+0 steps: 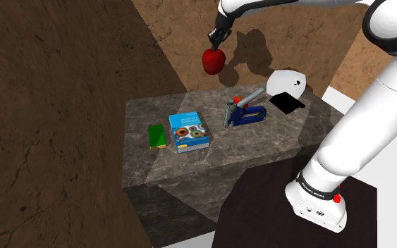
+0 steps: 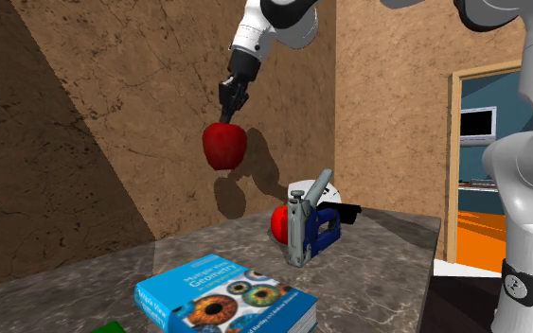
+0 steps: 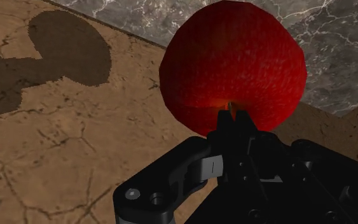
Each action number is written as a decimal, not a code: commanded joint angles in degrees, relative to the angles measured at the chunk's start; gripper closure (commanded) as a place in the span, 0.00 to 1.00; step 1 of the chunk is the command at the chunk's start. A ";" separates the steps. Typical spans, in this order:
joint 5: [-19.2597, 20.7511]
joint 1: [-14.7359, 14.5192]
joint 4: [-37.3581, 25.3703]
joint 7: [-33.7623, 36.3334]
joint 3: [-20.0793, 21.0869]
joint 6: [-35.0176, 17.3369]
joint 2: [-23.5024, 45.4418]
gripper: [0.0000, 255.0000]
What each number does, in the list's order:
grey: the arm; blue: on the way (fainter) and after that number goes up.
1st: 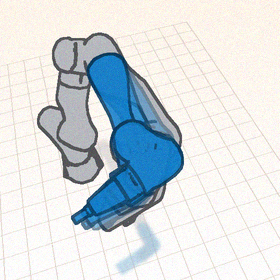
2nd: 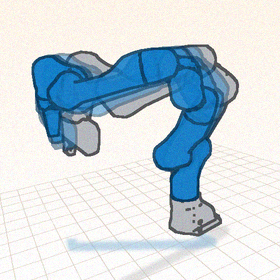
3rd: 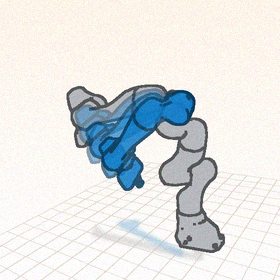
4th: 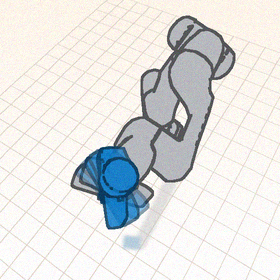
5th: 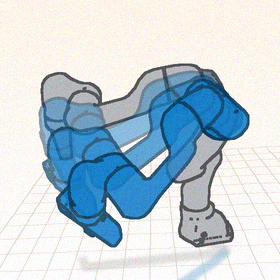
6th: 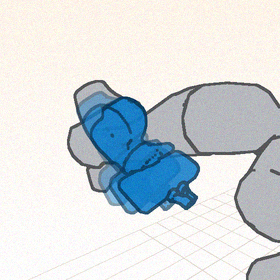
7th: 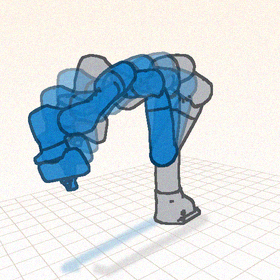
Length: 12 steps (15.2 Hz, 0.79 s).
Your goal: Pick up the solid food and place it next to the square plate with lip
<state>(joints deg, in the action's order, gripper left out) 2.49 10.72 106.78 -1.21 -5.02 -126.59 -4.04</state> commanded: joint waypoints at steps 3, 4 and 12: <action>-1.33 1.83 4.70 -5.00 -2.51 -0.56 -4.30 1.00; -1.59 2.27 5.87 -6.27 -3.21 -0.63 -5.42 1.00; -3.03 5.69 12.74 -16.76 -9.55 -0.13 -12.78 1.00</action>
<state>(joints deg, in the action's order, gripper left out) -0.61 16.03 118.10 -16.98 -14.01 -126.55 -15.55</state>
